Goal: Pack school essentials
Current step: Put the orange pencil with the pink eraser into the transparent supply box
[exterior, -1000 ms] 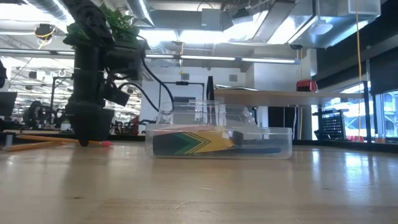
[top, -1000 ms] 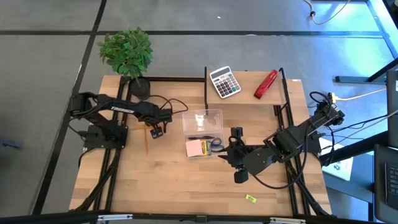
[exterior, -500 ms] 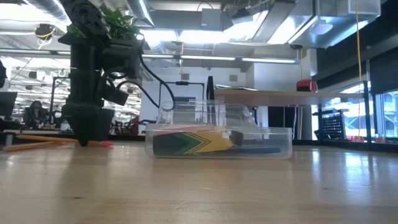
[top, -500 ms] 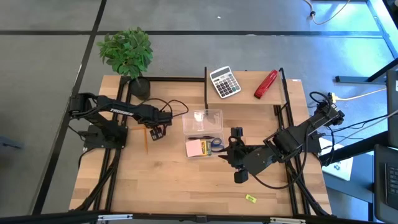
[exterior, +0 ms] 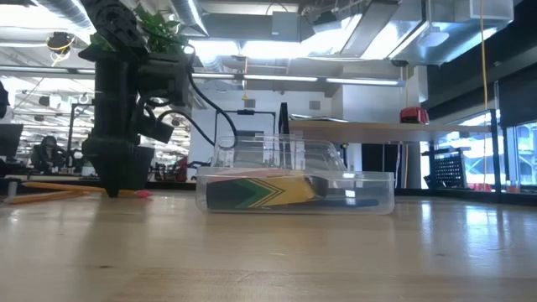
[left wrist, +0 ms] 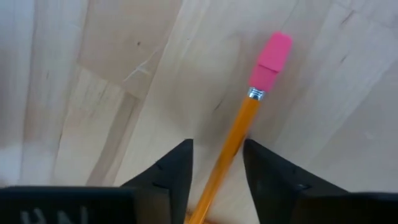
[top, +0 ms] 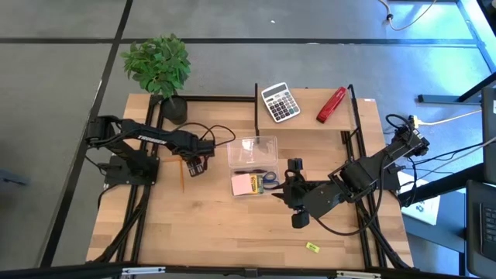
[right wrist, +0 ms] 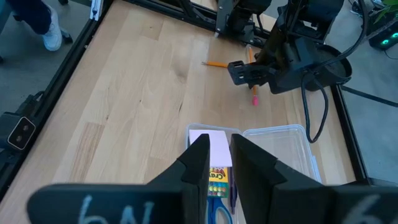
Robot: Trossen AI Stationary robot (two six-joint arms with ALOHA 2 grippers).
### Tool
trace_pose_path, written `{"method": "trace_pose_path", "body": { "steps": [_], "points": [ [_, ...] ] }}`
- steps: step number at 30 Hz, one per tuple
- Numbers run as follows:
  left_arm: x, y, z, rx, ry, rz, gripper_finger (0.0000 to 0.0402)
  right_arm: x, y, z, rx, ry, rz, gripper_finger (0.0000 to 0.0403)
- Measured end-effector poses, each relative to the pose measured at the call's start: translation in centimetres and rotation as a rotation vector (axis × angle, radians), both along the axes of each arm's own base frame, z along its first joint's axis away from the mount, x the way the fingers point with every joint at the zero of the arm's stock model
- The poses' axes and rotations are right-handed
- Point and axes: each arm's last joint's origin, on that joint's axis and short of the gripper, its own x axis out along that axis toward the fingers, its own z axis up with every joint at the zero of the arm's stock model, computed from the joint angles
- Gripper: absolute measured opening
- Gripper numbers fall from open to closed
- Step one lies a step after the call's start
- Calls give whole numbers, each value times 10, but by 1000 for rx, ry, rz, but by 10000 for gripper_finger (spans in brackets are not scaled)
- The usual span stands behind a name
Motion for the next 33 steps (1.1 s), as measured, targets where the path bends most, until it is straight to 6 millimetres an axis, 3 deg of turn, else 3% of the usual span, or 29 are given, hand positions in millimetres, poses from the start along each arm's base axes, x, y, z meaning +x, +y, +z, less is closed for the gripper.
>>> {"method": "trace_pose_path", "body": {
  "steps": [22, 33],
  "points": [
    [1, -1, 0, -28, -12, -1, 14, 0, 0, 0, 3, 0, -2, 69],
    [10, 2, 13, 7, -17, 3, 6, 0, 0, 0, 6, 0, -3, 69]
  ]
}}
